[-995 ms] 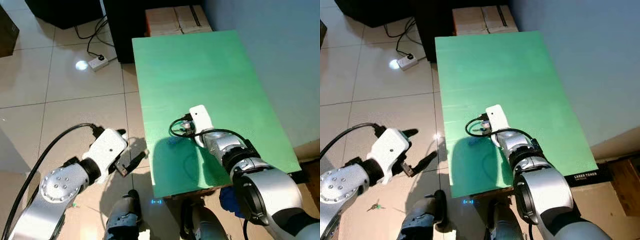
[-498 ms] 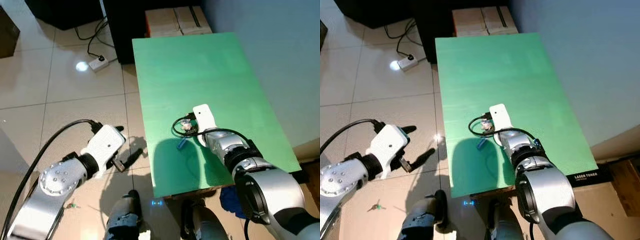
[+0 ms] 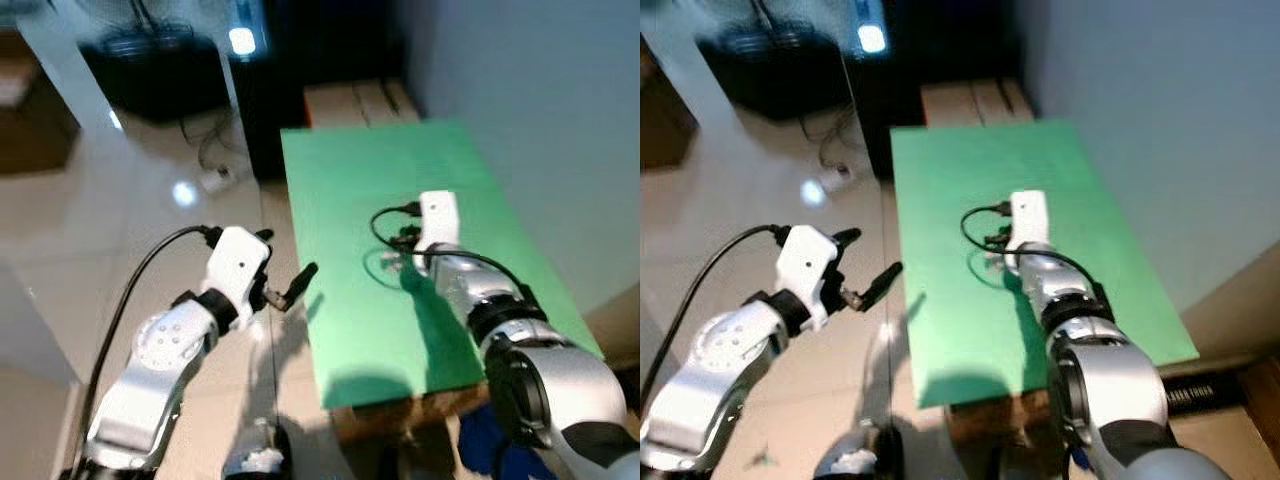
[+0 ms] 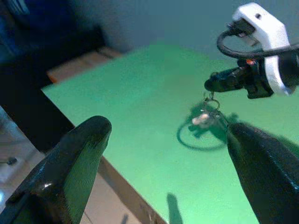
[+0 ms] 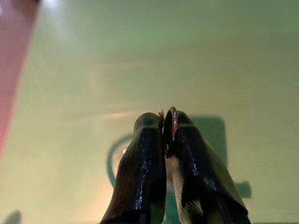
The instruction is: Hang keys on a hook
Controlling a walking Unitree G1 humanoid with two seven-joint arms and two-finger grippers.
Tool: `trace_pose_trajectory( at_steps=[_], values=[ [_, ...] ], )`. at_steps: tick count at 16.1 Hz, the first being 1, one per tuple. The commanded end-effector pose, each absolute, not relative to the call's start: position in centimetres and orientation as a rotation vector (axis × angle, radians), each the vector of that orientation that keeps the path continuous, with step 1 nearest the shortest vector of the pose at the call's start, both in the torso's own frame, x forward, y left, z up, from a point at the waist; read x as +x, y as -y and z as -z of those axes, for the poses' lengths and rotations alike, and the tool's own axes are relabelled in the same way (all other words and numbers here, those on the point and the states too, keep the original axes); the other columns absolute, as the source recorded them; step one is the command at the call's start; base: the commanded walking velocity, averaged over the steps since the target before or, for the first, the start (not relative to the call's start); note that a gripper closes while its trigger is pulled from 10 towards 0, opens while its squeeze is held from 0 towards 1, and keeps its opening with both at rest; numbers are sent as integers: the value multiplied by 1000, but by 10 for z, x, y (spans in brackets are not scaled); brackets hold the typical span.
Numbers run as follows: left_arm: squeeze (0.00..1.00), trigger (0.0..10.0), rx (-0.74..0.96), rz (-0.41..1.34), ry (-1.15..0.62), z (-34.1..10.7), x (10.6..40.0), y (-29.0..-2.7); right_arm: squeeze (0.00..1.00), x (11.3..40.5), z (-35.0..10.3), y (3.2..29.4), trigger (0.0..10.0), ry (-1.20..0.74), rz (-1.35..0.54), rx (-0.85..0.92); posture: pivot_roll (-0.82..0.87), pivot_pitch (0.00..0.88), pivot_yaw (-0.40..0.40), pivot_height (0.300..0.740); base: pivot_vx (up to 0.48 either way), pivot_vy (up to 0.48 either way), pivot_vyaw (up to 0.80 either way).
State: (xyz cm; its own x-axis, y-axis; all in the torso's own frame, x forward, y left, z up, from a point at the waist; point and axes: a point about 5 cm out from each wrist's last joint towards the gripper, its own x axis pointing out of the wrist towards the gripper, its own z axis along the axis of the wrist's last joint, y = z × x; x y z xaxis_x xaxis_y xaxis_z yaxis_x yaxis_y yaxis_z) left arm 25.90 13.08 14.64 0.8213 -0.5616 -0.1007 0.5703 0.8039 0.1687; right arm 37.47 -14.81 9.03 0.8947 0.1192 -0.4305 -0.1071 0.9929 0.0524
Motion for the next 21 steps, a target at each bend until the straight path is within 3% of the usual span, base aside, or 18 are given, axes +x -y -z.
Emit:
trace_pose_trajectory(
  at_steps=[1, 4, 8, 13, 14, 15, 21],
  values=[
    [0, 10000, 183, 579, -26, -144, 265, -127, 0, 375, -95, 159, 0, -388, -71, 78, -25, 0, 43, 718, 0, 0, 0],
    [0, 10000, 162, 463, 24, -146, 280, -130, 0, 370, -117, 174, 0, -181, -27, 41, -82, 0, 65, 718, 0, 0, 0],
    [0, 10000, 155, 435, 50, -147, 280, -131, 0, 347, -146, 178, 0, 43, 1, -58, -86, 0, 59, 718, 0, 0, 0],
    [0, 10000, 148, 352, 53, -146, 273, -141, 0, 302, -167, 160, 0, 158, -70, -16, -66, 0, 31, 718, 0, 0, 0],
    [0, 10000, 147, 345, 55, -146, 272, -142, 0, 299, -170, 157, 1725, 165, -89, -8, -64, 0, 31, 718, 0, 0, 0],
    [0, 10000, 138, 319, 56, -147, 271, -143, 0, 295, -173, 151, 10000, 160, -123, -5, -64, 0, 31, 718, 0, 0, 0],
    [0, 10000, 159, 238, 63, -150, 269, -147, 0, 278, -166, 138, 10000, 62, -283, -70, -56, 0, 13, 718, 0, 0, 491]
  ],
)
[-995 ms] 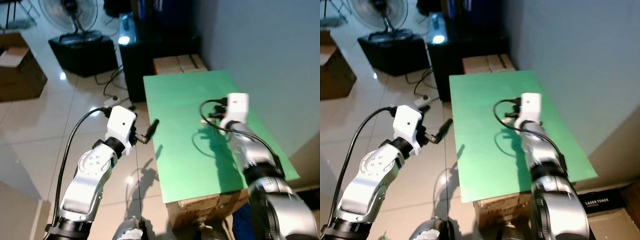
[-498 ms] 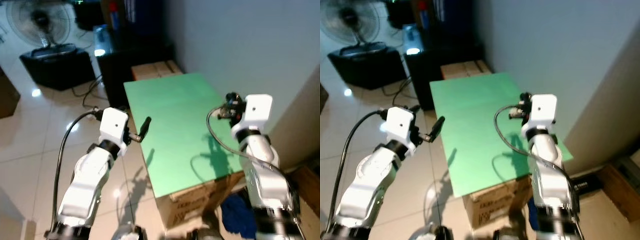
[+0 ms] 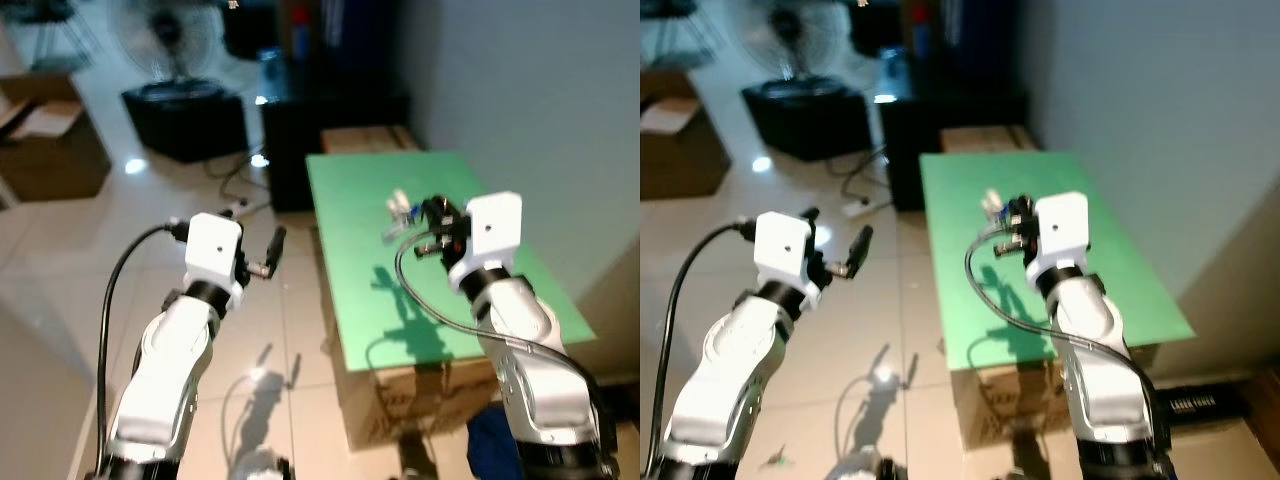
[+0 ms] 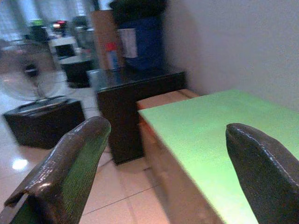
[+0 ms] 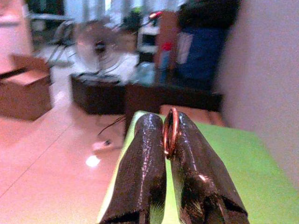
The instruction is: Hang keys on a hook
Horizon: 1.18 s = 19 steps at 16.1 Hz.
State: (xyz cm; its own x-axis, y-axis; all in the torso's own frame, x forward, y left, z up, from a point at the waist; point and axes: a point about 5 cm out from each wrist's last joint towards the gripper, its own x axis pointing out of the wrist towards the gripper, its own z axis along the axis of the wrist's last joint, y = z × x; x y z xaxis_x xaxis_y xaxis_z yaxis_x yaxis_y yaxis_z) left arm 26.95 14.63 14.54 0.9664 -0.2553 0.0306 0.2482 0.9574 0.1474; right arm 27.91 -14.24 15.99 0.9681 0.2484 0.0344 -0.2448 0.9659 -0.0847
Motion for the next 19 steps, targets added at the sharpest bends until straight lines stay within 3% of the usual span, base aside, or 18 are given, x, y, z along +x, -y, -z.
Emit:
trace_pose_trajectory(
  at_steps=[1, 11, 19],
  values=[
    [0, 10000, 166, 232, 66, -149, 267, -148, 0, 276, -165, 133, 10000, 46, -317, -66, -54, 0, 9, 718, 0, 0, 800],
    [0, 10000, 208, 179, 76, -147, 258, -155, 0, 268, -143, 121, 10000, -45, -417, -70, 5, 0, -42, 718, 0, 0, 800],
    [0, 10000, 238, 203, 71, -145, 257, -153, 0, 264, -133, 124, 10000, -74, -408, -68, -5, 0, -19, 718, 0, 0, 800]
  ],
)
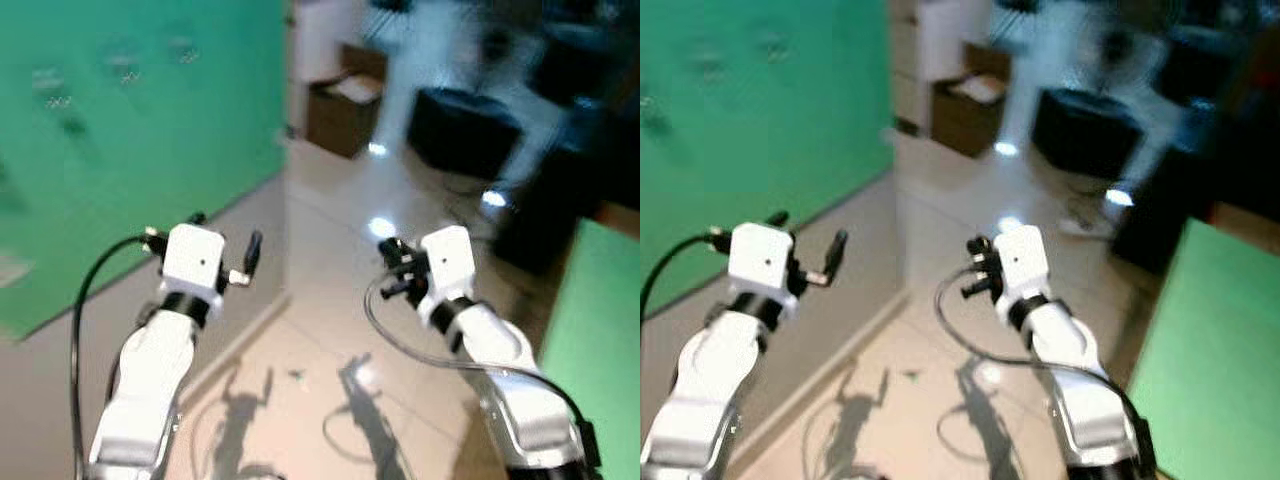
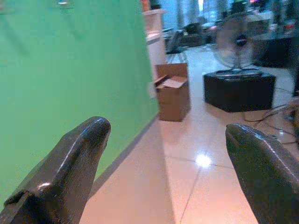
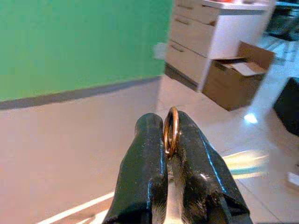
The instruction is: Hang keys on a hook
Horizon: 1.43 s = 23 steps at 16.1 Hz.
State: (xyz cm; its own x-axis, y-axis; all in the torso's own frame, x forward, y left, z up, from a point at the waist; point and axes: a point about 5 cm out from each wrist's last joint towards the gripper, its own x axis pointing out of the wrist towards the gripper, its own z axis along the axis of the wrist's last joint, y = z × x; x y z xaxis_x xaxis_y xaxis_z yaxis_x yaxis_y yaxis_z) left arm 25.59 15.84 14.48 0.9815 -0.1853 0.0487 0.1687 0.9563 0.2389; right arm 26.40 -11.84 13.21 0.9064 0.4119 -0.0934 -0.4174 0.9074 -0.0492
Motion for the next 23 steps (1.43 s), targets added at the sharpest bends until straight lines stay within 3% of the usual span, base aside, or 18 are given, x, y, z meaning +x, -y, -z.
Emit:
trace_pose_trajectory(
  at_steps=[1, 6, 14, 19, 23],
  values=[
    [0, 10000, 237, 208, 70, -145, 257, -152, 0, 263, -133, 124, 10000, -76, -408, -68, -7, 0, -16, 718, 0, 0, 800],
    [0, 10000, 263, 197, 70, -145, 260, -152, 0, 264, -132, 122, 10000, -80, -424, -88, -2, 0, -16, 718, 0, -50, 800],
    [0, 10000, 263, 164, 72, -146, 261, -155, 0, 268, -136, 121, 10000, -59, -418, -98, 7, 0, -26, 718, 0, -480, 800],
    [0, 10000, 246, 155, 65, -148, 263, -158, 0, 272, -135, 131, 10000, -63, -332, -84, 1, 0, -18, 718, 0, 0, 800],
    [0, 10000, 217, 209, 73, -150, 265, -153, 0, 271, -133, 140, 10000, -74, -269, -54, -8, 0, -9, 718, 68, 0, 0]
  ],
)
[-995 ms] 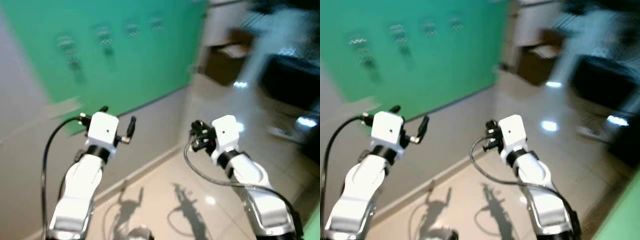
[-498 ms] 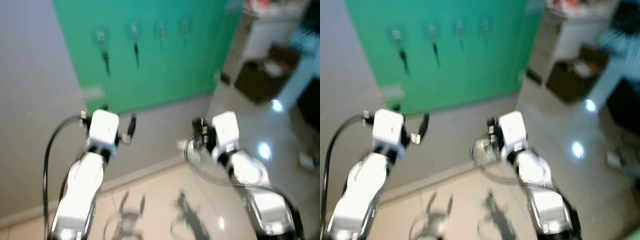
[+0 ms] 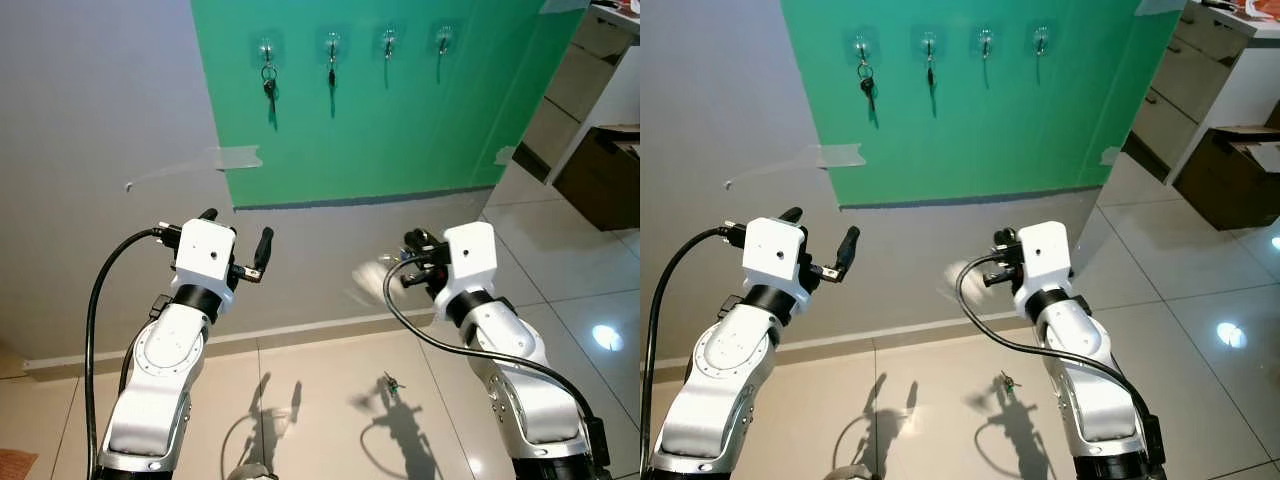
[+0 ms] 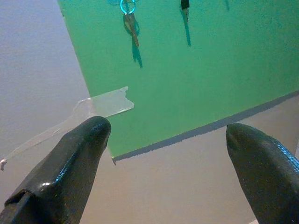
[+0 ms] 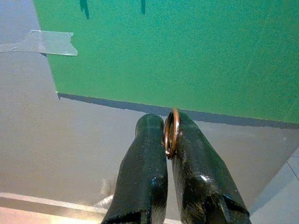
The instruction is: Hang keys on a hook
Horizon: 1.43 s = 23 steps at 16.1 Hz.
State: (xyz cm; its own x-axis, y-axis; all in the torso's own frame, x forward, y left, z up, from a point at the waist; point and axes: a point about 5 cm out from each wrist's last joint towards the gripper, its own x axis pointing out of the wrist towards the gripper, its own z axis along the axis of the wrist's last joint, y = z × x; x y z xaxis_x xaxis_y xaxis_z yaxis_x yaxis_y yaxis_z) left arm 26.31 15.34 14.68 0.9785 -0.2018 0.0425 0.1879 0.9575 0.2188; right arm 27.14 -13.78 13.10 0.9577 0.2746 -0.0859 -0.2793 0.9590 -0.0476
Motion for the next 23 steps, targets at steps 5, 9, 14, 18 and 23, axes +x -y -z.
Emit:
trace_pose_trajectory(
  at_steps=[5, 9, 14, 18, 23],
  values=[
    [0, 10000, 213, 224, 72, -151, 267, -153, 0, 271, -134, 134, 10000, -67, -300, -91, -9, 0, 6, 718, 347, 0, 0],
    [0, 10000, 210, 231, 71, -152, 268, -153, 0, 271, -133, 133, 10000, -64, -298, -97, -11, 0, 8, 718, 389, 0, 800],
    [0, 10000, 207, 232, 69, -151, 268, -155, 0, 271, -133, 133, 10000, -58, -286, -93, -9, 0, 5, 718, 392, 0, 480],
    [0, 10000, 222, 211, 59, -147, 271, -154, 0, 272, -134, 138, 10000, -51, -258, -89, -21, 0, 15, 718, 182, 0, 0],
    [0, 10000, 256, 214, 72, -148, 276, -152, 0, 271, -136, 137, 10000, -34, -260, -110, -29, 0, 26, 718, 0, -59, 0]
  ],
)
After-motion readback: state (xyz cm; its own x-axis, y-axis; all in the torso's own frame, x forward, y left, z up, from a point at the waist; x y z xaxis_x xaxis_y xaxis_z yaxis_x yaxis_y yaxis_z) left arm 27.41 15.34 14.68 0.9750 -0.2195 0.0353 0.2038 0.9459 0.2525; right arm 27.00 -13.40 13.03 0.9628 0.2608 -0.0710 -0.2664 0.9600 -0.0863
